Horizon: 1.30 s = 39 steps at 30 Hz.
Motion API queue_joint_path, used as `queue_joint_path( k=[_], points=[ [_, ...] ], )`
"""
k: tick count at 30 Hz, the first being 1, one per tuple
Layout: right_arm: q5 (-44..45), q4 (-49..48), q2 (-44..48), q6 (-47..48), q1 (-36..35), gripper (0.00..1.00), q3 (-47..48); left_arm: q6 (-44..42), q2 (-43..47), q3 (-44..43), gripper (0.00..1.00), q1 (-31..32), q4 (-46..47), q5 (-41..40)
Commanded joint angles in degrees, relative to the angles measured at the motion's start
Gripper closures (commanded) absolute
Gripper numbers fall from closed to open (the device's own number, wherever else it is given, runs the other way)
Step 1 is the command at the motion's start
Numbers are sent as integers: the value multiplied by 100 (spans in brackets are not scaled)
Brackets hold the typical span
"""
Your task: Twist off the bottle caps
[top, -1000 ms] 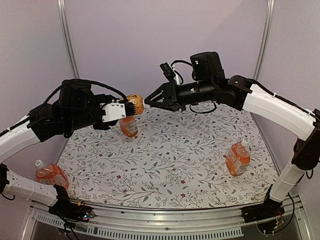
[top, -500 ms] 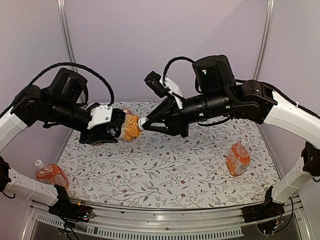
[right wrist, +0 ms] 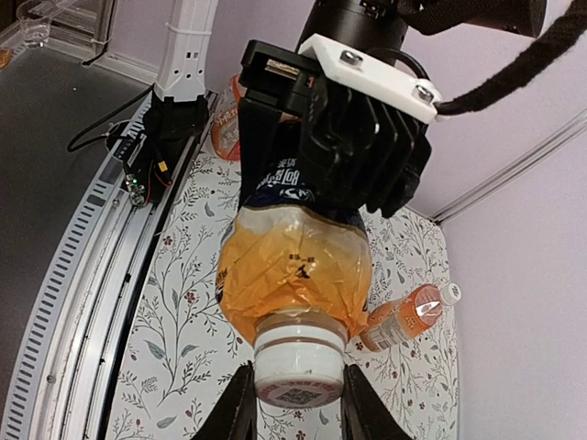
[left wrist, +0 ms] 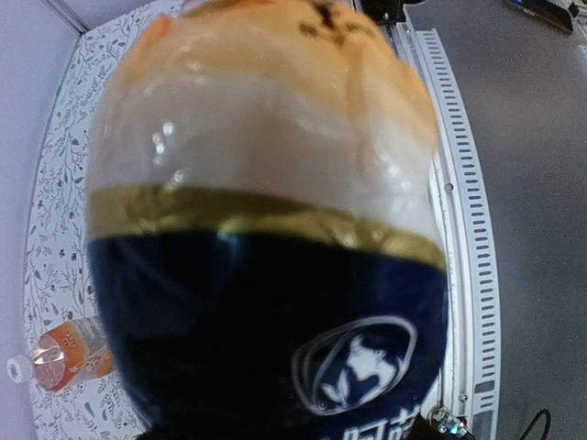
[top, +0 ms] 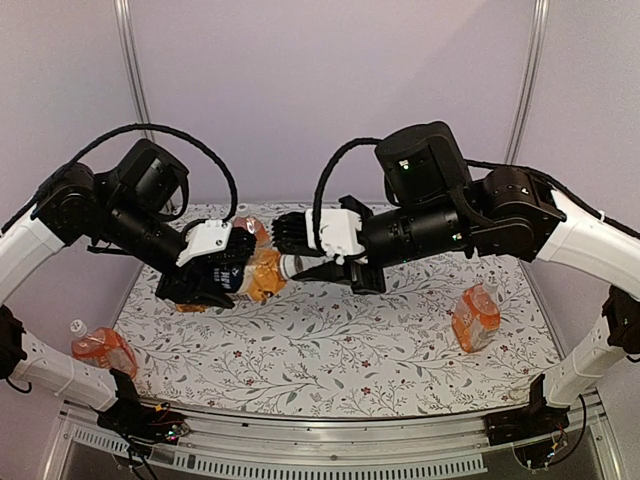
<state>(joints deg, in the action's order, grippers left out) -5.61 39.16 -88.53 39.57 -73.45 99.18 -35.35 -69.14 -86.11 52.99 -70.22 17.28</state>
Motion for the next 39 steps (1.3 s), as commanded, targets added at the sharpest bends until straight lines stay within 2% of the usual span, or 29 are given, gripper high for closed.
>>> queue_joint_path(
  k=[1, 2, 3, 6, 8, 10, 11, 12, 13, 14, 16, 18, 21, 25, 34, 37, 39],
  points=[
    [59, 236, -106, 64, -89, 43, -74, 143, 46, -126, 73, 128, 758, 12],
    [144, 112, -68, -254, -90, 21, -107, 138, 72, -53, 73, 124, 856, -177],
    [249, -31, -5, -480, -86, 13, -160, 116, 101, 36, 73, 124, 990, -401],
    [271, -273, 237, -1058, -18, 2, -338, -18, 203, 488, 72, 124, 1586, -1365],
    [190, -384, 343, -1532, 196, 1, -281, -240, 270, 741, 72, 132, 2038, -1998],
    [57, -401, 311, -2605, 565, 1, -44, -423, 311, 981, 72, 145, 2747, -2739],
    [92, -364, 225, -3343, 799, 1, 58, -543, 328, 1107, 72, 146, 3112, -3147],
    [-7, -337, 155, -4495, 1050, 1, 95, -675, 333, 1219, 71, 150, 3420, -3484],
    [-291, -372, 61, -5124, 1294, 1, 59, -822, 347, 1324, 71, 150, 3713, -3768],
    [-628, -464, 17, -5842, 1501, 1, -10, -946, 356, 1427, 71, 150, 3939, -3955],
    [-974, -760, -104, -6672, 1680, 1, -187, -1128, 390, 1558, 71, 163, 4147, -4058],
    [-1069, -1043, -161, -6964, 1728, 1, -277, -1215, 408, 1608, 71, 199, 4156, -4048],
    [-1459, -1539, -259, -7414, 1794, 7, -294, -1341, 450, 1693, 71, 261, 4156, -4065],
    [-1779, -2049, -448, -7839, 1798, 20, -250, -1418, 504, 1757, 71, 299, 4159, -4066],
    [-1935, -2345, -694, -8130, 1812, 68, -278, -1481, 538, 1799, 71, 338, 4142, -4040],
    [-1918, -2353, -612, -8120, 1815, 64, -362, -1485, 551, 1821, 71, 336, 4139, -4026],
    [-1910, -2338, -529, -8093, 1826, 52, -440, -1492, 559, 1829, 71, 342, 4139, -4015]
  ],
)
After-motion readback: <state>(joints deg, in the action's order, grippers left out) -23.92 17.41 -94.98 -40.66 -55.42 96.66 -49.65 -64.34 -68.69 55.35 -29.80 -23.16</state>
